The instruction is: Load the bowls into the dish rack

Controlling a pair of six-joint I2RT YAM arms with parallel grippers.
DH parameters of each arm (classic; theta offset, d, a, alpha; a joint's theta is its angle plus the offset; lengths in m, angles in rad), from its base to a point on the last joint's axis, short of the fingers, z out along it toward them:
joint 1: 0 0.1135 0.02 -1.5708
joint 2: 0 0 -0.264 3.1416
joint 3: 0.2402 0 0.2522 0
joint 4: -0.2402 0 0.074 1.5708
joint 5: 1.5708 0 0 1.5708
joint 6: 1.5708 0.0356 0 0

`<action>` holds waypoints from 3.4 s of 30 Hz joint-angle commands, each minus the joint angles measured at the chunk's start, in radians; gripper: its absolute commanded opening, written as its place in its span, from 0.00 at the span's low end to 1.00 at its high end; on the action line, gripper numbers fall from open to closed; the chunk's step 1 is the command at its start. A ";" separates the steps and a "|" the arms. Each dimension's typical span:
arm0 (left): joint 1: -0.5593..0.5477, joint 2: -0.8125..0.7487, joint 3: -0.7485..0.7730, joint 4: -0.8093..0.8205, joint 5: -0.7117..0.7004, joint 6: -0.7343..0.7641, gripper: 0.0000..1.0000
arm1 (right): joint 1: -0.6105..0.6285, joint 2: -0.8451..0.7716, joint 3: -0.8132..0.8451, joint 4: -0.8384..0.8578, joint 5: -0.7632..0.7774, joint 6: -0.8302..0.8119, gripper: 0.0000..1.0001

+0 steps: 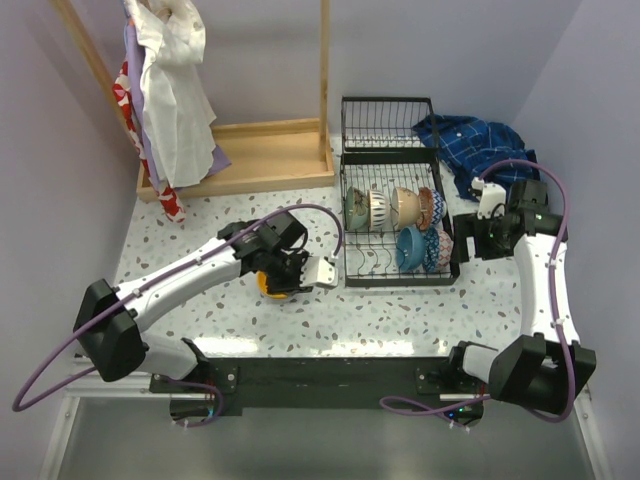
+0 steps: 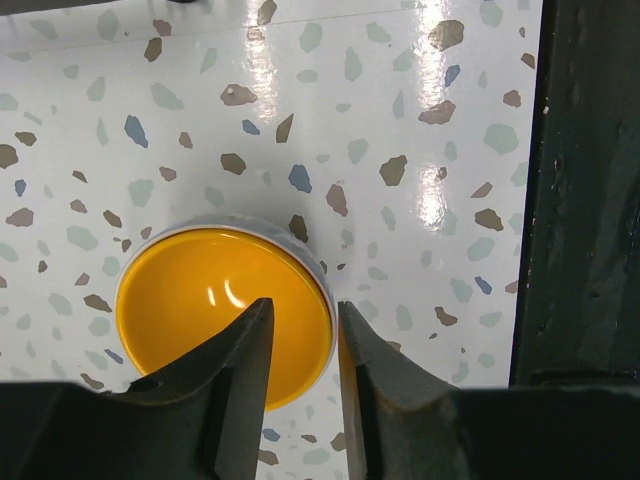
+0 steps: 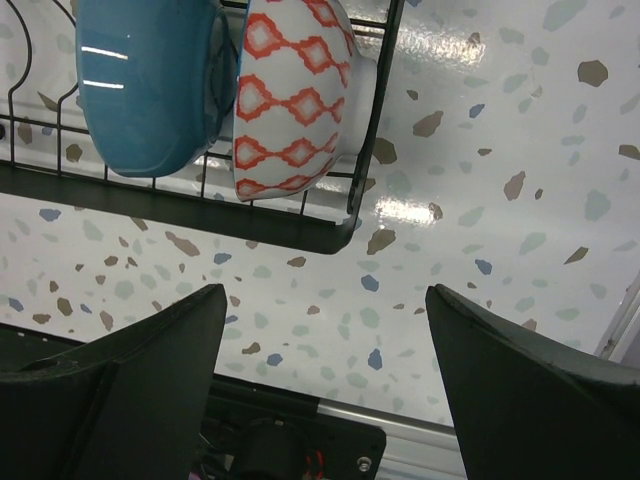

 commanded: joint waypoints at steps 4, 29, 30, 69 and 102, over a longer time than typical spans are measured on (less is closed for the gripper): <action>0.003 0.016 -0.039 0.039 -0.072 -0.016 0.41 | 0.001 0.031 0.029 0.032 -0.022 0.019 0.85; 0.060 0.075 -0.090 0.053 0.000 -0.024 0.20 | 0.003 0.048 0.008 0.047 -0.021 0.019 0.85; 0.061 0.075 -0.088 0.048 0.006 -0.021 0.19 | 0.003 0.048 0.007 0.048 -0.022 0.019 0.85; 0.067 0.082 -0.042 -0.003 0.229 -0.076 0.00 | 0.001 0.094 0.003 0.061 -0.041 0.062 0.85; 0.072 0.105 -0.070 0.161 0.046 -0.114 0.24 | 0.001 0.160 0.056 0.056 -0.050 0.073 0.84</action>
